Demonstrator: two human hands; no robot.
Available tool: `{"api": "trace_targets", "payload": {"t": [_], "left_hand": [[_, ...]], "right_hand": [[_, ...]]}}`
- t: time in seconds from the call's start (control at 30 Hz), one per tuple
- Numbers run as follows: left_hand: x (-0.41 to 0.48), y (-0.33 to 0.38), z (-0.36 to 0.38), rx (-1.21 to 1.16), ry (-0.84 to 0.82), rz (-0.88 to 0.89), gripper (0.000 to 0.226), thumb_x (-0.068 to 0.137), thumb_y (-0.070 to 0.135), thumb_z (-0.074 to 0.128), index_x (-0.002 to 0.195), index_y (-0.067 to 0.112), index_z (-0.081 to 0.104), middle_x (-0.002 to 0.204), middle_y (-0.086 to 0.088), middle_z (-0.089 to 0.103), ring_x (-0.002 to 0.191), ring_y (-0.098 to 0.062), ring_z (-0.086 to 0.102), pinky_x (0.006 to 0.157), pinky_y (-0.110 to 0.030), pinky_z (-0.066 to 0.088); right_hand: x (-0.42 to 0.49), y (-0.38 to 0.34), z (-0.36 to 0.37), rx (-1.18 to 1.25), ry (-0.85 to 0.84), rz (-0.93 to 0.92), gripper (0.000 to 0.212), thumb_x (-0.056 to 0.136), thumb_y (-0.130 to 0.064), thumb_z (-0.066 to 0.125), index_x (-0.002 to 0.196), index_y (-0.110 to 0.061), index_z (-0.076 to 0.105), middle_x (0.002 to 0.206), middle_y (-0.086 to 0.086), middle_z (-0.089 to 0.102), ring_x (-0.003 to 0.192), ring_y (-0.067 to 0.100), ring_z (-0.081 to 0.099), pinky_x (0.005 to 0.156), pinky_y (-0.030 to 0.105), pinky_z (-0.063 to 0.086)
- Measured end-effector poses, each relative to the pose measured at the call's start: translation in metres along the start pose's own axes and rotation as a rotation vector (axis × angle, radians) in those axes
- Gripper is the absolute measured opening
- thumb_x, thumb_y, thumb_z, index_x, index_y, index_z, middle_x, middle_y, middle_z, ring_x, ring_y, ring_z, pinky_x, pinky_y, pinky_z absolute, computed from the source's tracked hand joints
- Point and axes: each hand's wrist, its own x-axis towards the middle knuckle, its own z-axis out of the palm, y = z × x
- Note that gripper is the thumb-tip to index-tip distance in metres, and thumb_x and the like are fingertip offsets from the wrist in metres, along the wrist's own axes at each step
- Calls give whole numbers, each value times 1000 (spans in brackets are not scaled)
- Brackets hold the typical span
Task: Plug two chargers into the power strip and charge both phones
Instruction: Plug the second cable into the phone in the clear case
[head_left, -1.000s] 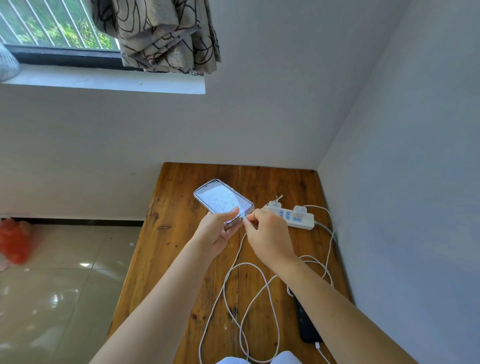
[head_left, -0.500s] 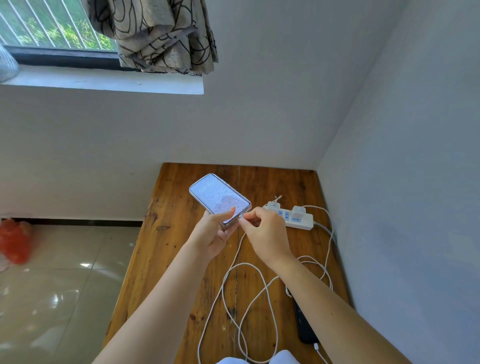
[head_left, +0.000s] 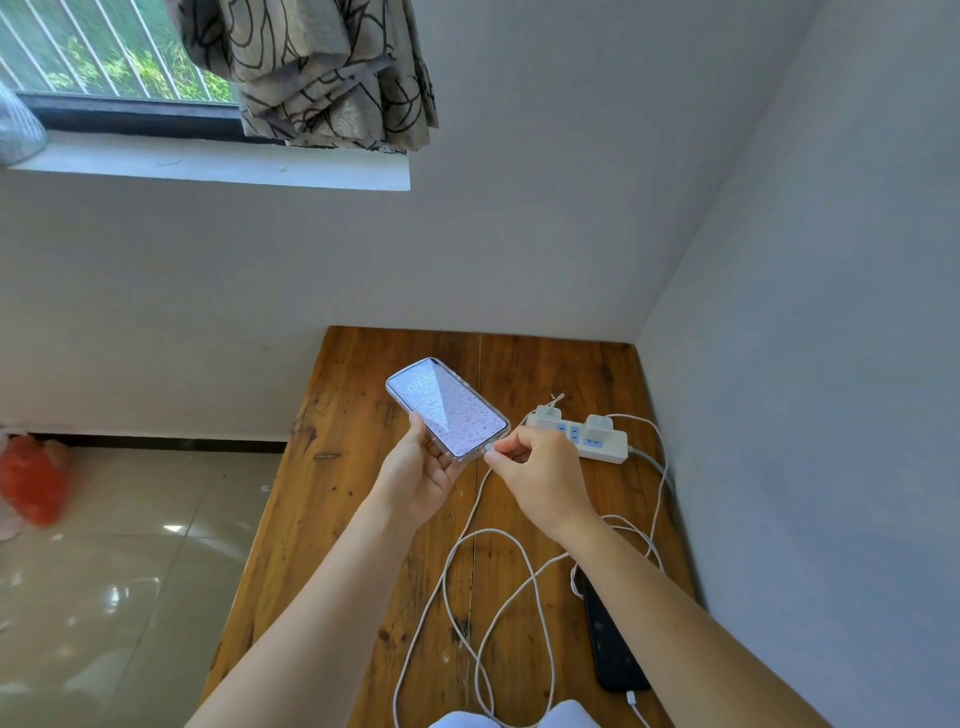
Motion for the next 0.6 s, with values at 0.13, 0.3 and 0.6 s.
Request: {"api": "trace_targets", "payload": {"t": [0.13,0.3,0.6], "left_hand": [[-1,-2,-3,15,-9,-11,46,98,38,37,139,17,39,123,-16,64,101,-28,68,66,-34,61],[-1,-2,-3,43,-8,-4,45,98,37,37,140,18,38,124,-16,63,102,-28,68,68,-34,61],[-2,-1,-8,78,-24,-5,45,98,36,37,139,16,39,121,-17,65,101,-28,68,62,-32,60]], "right_hand": [[-2,4,1,8,-19,12,7,84,-22,70,88,-16,70,77,-11,63,69,3,61,52,6,43],[-3,6,1,6,-33,20,8,84,-23,69,89,-16,70,78,-10,64,70,4,61,55,7,43],[-5,11,3,3,-57,31,7,84,-23,69,89,-18,69,77,-10,64,71,6,62,55,9,44]]}}
